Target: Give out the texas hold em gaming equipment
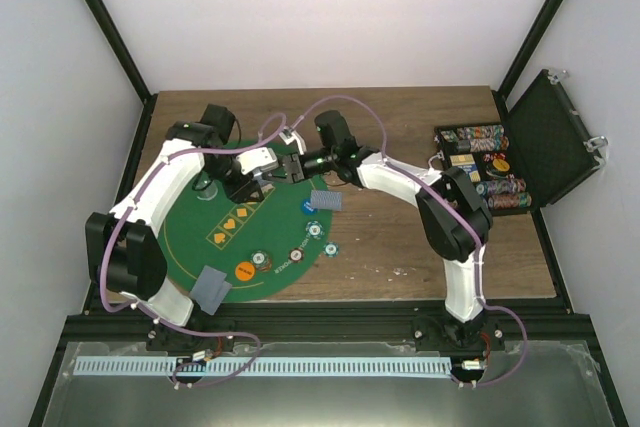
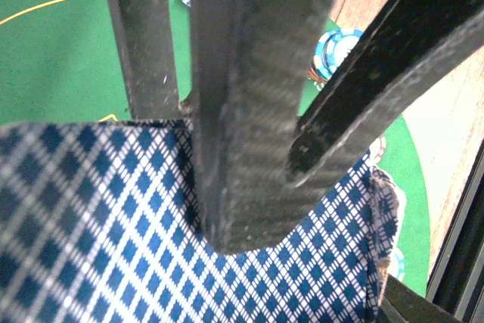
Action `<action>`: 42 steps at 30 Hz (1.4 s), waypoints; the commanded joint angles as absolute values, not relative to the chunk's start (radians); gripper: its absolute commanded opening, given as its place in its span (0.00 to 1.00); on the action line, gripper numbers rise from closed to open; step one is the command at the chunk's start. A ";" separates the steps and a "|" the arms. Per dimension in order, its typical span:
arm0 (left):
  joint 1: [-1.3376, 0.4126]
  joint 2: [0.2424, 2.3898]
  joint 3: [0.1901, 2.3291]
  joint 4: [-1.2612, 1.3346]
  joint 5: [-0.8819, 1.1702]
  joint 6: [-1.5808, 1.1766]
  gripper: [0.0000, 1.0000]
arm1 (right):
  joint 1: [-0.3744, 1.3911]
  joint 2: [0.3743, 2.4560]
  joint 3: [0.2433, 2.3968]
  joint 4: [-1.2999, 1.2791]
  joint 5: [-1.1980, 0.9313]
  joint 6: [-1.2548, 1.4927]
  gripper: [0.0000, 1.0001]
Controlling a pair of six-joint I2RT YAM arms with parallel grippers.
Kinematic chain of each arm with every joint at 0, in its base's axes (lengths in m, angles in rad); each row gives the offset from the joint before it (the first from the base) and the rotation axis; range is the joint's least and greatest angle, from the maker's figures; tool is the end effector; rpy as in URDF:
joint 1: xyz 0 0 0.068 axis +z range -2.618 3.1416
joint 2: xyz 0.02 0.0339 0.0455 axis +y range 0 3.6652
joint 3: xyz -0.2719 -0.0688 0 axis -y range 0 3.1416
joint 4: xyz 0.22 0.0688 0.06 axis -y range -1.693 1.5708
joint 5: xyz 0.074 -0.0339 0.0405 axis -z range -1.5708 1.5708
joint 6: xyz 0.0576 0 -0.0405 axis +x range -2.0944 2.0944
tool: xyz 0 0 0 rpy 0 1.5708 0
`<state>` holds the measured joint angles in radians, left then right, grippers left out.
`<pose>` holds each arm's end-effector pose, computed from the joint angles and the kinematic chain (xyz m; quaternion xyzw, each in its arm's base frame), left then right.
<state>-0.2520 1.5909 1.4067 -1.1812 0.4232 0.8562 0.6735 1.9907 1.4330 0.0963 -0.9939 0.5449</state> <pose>0.2638 -0.0924 0.2802 0.5300 0.8157 -0.1696 0.1578 0.3167 0.3145 0.2493 -0.2986 0.7296 0.5973 0.1478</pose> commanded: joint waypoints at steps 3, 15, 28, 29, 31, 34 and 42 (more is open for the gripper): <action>-0.244 1.569 1.423 -1.156 0.436 0.874 0.53 | 0.657 1.920 1.417 -0.003 -0.923 0.461 0.33; -0.244 1.568 1.426 -1.164 0.441 0.878 0.54 | 0.650 1.955 1.461 0.134 -1.117 0.502 0.55; -0.246 1.577 1.433 -1.166 0.453 0.875 0.53 | 0.672 2.081 1.523 0.289 -1.101 0.631 0.67; -0.246 1.577 1.435 -1.167 0.458 0.874 0.53 | 0.672 2.091 1.521 0.312 -1.098 0.650 0.67; -0.246 1.575 1.435 -1.167 0.468 0.872 0.53 | 0.672 2.101 1.512 0.367 -1.098 0.690 0.66; -0.247 1.577 1.436 -1.167 0.469 0.870 0.53 | 0.672 2.114 1.517 0.364 -1.084 0.710 0.65; -0.246 1.575 1.433 -1.168 0.459 0.873 0.52 | 0.661 2.056 1.466 0.168 -0.928 0.591 0.50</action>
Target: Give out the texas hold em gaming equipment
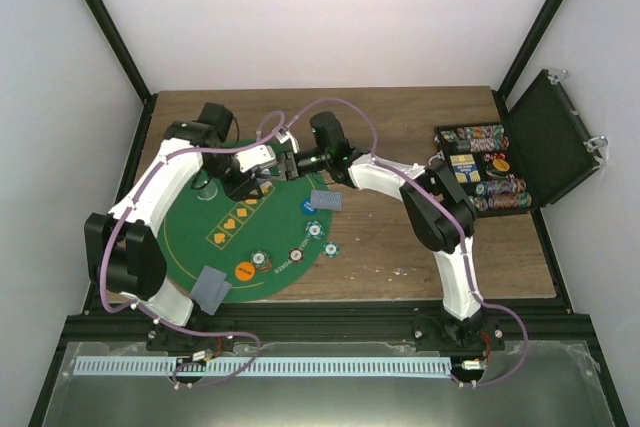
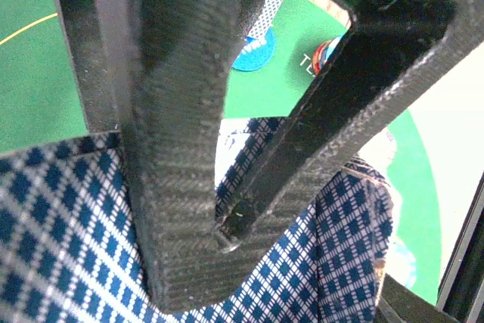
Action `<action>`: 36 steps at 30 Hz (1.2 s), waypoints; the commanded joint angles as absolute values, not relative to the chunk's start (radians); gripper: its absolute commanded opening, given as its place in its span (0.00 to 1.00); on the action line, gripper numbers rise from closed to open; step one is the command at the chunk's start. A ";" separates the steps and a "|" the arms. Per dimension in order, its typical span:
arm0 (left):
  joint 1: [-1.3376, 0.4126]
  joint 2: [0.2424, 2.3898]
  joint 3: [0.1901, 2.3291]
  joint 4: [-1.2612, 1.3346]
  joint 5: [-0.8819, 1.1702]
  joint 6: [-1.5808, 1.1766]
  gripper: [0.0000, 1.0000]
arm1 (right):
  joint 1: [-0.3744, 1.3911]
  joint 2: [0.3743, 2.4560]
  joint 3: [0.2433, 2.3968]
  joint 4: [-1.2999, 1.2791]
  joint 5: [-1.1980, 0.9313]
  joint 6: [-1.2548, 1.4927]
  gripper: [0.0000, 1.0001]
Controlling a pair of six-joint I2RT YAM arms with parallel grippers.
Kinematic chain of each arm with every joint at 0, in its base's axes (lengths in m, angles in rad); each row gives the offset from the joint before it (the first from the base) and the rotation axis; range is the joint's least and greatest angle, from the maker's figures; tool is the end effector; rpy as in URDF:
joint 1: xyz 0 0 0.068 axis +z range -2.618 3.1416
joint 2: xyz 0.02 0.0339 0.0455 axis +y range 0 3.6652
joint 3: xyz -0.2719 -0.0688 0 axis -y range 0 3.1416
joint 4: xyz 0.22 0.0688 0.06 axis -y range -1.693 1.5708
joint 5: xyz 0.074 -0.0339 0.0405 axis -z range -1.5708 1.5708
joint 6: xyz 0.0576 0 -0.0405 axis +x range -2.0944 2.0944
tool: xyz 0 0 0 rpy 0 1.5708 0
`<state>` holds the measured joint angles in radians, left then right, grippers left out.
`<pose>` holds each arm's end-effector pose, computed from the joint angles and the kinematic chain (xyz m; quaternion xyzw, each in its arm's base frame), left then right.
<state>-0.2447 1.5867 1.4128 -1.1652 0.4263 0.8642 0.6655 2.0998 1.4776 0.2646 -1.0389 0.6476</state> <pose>0.2663 -0.0910 0.2833 0.5319 0.8125 -0.1657 0.1716 0.3372 0.3278 0.2326 -0.2894 0.7107 0.6251 0.1431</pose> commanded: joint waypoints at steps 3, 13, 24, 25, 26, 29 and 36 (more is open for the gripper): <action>-0.246 1.577 1.435 -1.169 0.458 0.872 0.52 | 0.650 2.016 1.429 0.144 -0.881 0.574 0.45; -0.246 1.577 1.434 -1.170 0.451 0.874 0.52 | 0.646 1.969 1.431 0.076 -0.847 0.507 0.40; -0.246 1.583 1.418 -1.156 0.432 0.874 0.51 | 0.646 1.900 1.454 0.042 -0.903 0.448 0.40; -0.246 1.582 1.417 -1.157 0.432 0.874 0.51 | 0.645 1.896 1.454 0.048 -0.910 0.450 0.40; -0.246 1.582 1.419 -1.156 0.433 0.874 0.51 | 0.646 1.894 1.455 0.050 -0.912 0.452 0.38; -0.246 1.580 1.417 -1.158 0.432 0.874 0.51 | 0.646 1.889 1.457 0.051 -0.909 0.454 0.34; -0.245 1.576 1.411 -1.157 0.428 0.874 0.51 | 0.645 1.874 1.460 0.023 -0.866 0.440 0.20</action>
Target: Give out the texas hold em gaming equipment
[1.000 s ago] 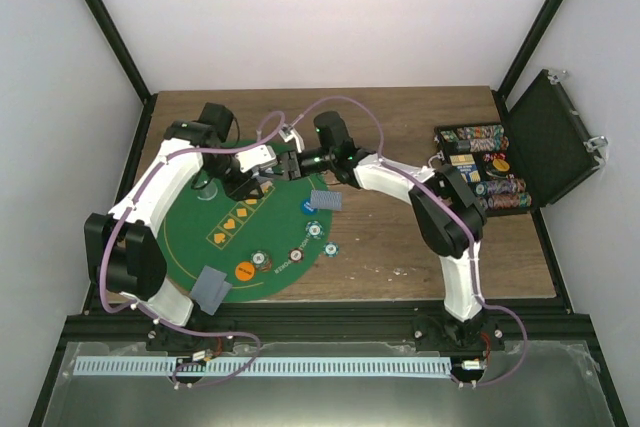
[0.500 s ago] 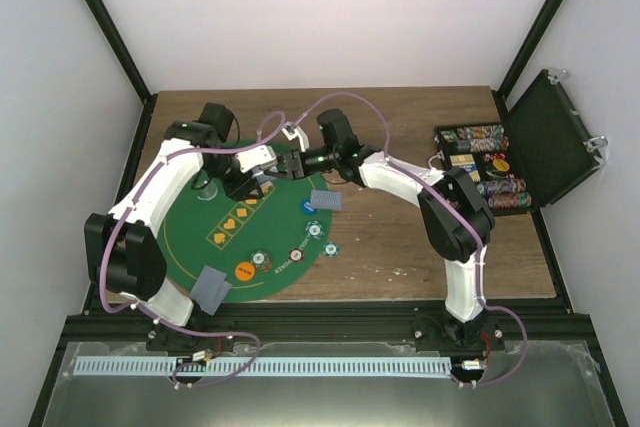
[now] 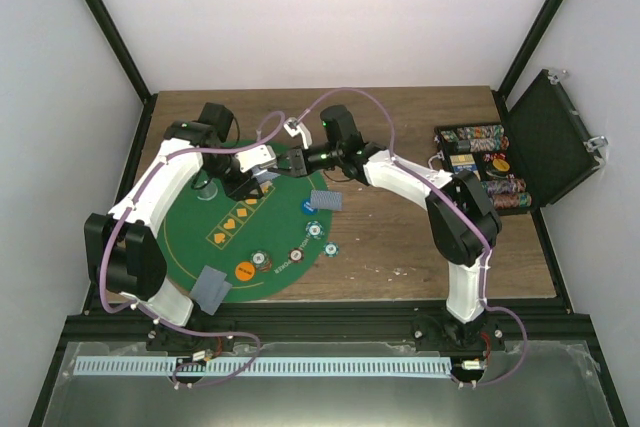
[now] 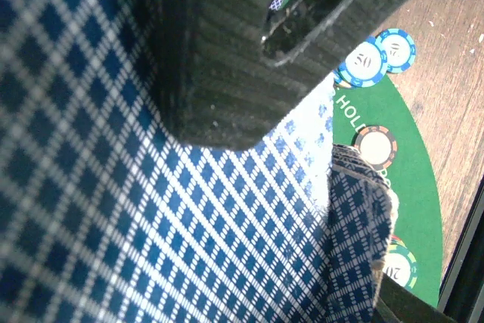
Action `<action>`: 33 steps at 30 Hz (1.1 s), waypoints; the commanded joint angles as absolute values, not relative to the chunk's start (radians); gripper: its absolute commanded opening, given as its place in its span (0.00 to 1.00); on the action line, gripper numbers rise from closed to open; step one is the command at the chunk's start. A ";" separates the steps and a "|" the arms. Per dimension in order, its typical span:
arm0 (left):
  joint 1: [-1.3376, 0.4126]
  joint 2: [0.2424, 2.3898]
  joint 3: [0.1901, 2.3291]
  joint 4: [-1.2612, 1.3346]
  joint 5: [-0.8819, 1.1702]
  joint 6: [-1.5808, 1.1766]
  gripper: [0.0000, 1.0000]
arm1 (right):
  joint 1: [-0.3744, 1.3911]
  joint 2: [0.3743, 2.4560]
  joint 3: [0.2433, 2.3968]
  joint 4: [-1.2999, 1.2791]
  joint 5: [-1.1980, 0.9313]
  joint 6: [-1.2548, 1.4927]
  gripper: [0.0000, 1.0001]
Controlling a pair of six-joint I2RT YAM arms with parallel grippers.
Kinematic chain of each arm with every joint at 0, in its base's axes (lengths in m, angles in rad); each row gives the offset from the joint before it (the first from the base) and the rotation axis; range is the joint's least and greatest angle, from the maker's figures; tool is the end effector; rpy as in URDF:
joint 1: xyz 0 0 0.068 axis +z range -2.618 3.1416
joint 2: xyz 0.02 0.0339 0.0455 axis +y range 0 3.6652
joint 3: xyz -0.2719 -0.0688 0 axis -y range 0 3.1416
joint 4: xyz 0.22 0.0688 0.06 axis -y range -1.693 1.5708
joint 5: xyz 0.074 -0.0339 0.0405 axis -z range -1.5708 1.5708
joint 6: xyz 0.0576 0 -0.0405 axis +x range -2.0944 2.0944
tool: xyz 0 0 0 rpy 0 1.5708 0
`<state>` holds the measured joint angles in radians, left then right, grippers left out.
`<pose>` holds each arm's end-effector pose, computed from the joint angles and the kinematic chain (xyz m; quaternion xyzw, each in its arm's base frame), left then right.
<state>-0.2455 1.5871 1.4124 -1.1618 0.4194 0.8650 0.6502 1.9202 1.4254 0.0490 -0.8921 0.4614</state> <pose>0.2668 -0.0910 0.2831 0.5327 0.8126 -0.1621 0.1719 0.3188 0.2988 0.2698 -0.3010 0.7381 0.5639 0.2162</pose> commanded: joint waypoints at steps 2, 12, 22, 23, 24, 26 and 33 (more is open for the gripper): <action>-0.245 1.578 1.411 -1.158 0.429 0.874 0.51 | 0.646 1.868 1.459 0.013 -0.852 0.434 0.15; -0.243 1.580 1.403 -1.151 0.419 0.874 0.51 | 0.646 1.838 1.462 -0.035 -0.802 0.398 0.11; -0.235 1.577 1.401 -1.151 0.420 0.874 0.51 | 0.645 1.824 1.463 -0.059 -0.791 0.383 0.01; -0.232 1.576 1.401 -1.151 0.420 0.873 0.51 | 0.643 1.819 1.461 -0.061 -0.788 0.383 0.01; -0.229 1.575 1.398 -1.148 0.419 0.873 0.52 | 0.642 1.811 1.459 -0.061 -0.787 0.382 0.01; -0.220 1.575 1.394 -1.143 0.418 0.871 0.51 | 0.639 1.796 1.454 -0.058 -0.788 0.384 0.01; -0.186 1.573 1.379 -1.125 0.420 0.866 0.51 | 0.607 1.727 1.398 -0.011 -0.788 0.431 0.01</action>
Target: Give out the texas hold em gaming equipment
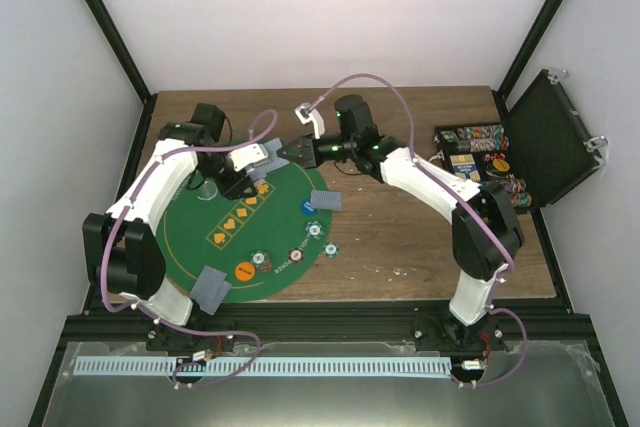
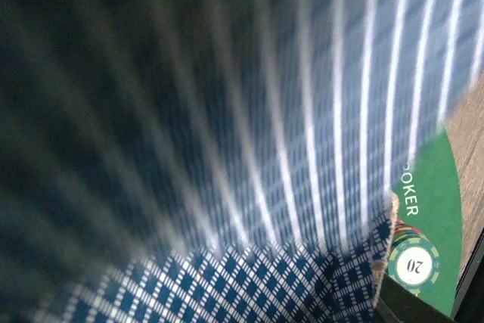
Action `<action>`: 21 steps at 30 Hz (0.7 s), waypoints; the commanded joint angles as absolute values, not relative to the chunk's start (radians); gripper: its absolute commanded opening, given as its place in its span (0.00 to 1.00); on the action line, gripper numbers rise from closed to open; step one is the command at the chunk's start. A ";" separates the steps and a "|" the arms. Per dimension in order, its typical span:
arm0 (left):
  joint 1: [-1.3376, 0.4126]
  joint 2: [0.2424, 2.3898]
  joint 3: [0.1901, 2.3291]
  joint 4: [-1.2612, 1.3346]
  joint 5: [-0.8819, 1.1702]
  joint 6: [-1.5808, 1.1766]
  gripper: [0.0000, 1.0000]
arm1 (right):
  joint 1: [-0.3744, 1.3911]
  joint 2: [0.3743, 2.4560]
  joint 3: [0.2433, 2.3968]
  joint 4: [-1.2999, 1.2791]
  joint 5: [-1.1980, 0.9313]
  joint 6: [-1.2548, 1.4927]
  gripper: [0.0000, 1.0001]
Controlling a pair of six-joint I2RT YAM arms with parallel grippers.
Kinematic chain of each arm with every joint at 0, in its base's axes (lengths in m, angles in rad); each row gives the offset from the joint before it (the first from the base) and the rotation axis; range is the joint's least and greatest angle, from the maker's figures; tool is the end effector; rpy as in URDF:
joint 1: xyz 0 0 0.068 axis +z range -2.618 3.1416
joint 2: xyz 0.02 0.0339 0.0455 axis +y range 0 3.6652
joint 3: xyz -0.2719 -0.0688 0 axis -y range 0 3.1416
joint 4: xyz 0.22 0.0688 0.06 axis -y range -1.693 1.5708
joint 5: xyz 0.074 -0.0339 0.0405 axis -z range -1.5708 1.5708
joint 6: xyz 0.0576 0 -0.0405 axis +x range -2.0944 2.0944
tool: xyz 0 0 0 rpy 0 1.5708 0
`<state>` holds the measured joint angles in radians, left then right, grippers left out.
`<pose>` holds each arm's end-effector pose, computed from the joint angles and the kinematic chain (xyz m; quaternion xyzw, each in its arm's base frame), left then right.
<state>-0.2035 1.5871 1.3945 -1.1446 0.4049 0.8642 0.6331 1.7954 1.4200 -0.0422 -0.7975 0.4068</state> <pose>0.2708 -0.0791 0.2786 0.5152 0.8256 -0.1519 0.1728 0.3075 0.2768 0.3074 -0.2975 0.7437 0.5321 0.2743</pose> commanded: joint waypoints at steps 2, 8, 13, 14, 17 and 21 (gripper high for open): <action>-0.175 1.569 1.368 -1.119 0.420 0.866 0.51 | 0.594 1.703 1.375 -0.001 -0.771 0.445 0.01; -0.126 1.557 1.339 -1.103 0.418 0.861 0.51 | 0.570 1.616 1.259 -0.021 -0.604 0.462 0.01; -0.112 1.546 1.316 -1.091 0.422 0.852 0.51 | 0.569 1.592 1.108 -0.003 -0.451 0.512 0.01; -0.112 1.544 1.313 -1.089 0.424 0.852 0.51 | 0.569 1.596 1.082 0.009 -0.434 0.527 0.01; -0.112 1.543 1.307 -1.086 0.430 0.848 0.52 | 0.567 1.620 1.011 0.063 -0.413 0.573 0.01; -0.112 1.539 1.306 -1.087 0.434 0.842 0.51 | 0.559 1.672 0.987 0.115 -0.399 0.617 0.01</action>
